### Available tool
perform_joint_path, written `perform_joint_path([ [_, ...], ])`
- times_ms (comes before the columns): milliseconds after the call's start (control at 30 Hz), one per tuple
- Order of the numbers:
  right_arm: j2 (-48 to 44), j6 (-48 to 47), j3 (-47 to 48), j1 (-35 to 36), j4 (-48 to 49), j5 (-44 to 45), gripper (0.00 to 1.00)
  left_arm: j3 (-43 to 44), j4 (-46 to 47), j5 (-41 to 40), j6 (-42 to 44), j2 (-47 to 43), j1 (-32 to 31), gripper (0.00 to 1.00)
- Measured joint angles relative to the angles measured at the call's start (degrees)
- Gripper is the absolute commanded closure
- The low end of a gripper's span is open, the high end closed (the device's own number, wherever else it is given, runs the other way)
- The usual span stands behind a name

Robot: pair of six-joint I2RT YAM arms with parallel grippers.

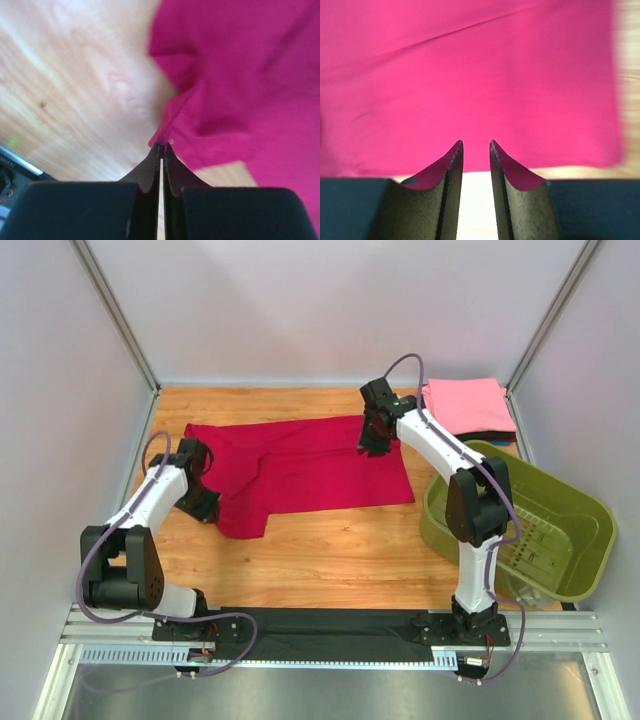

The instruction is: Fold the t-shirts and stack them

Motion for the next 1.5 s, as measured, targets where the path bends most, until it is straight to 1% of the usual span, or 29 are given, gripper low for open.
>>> perform_joint_path([
  [133, 0.0, 0.7, 1.2, -3.9, -5.5, 5.1, 0.68, 9.0, -0.8, -1.4, 2.9, 1.9, 0.0, 1.0],
  [267, 0.4, 0.8, 1.2, -6.5, -10.1, 8.7, 0.67, 12.9, -1.1, -1.7, 4.5, 5.8, 0.0, 1.0],
  [400, 1.5, 2.7, 1.6, -6.2, -15.0, 11.7, 0.67, 17.2, -2.5, -2.2, 6.2, 10.3, 0.1, 1.0],
  [533, 4.1, 6.1, 2.8, -5.8, -19.4, 14.0, 0.66, 24.6, -3.6, -2.8, 8.2, 14.6, 0.1, 1.0],
  [567, 4.6, 6.8, 2.9, -5.7, -20.2, 14.5, 0.64, 26.7, -3.9, -3.1, 8.6, 15.7, 0.1, 1.0],
  [600, 4.8, 7.5, 2.9, -5.7, -20.9, 14.8, 0.6, 28.8, -4.0, -3.3, 9.1, 16.8, 0.1, 1.0],
  [667, 5.0, 8.2, 2.8, -5.7, -21.4, 15.1, 0.59, 32.7, -4.6, -3.8, 10.1, 19.0, 0.1, 1.0],
  [833, 4.9, 6.9, 1.9, -5.8, -20.1, 14.6, 0.62, 40.2, -5.9, -5.0, 12.3, 23.8, 0.2, 1.0],
  [1067, 4.9, 5.8, 0.7, -5.8, -19.5, 15.2, 0.65, 45.9, -7.1, -5.8, 13.8, 28.4, 1.1, 1.0],
  [1167, 4.9, 3.4, -0.6, -5.6, -18.7, 14.9, 0.64, 48.1, -7.5, -5.5, 14.3, 30.5, 2.1, 1.0],
  [1267, 4.7, -2.0, -0.9, -5.6, -17.0, 12.8, 0.63, 49.8, -7.6, -5.4, 14.4, 32.6, 3.3, 1.0],
  [1500, 0.7, -15.5, -5.2, -5.6, -10.5, 2.5, 0.6, 50.7, -7.6, -4.8, 14.8, 36.1, 4.7, 1.0],
])
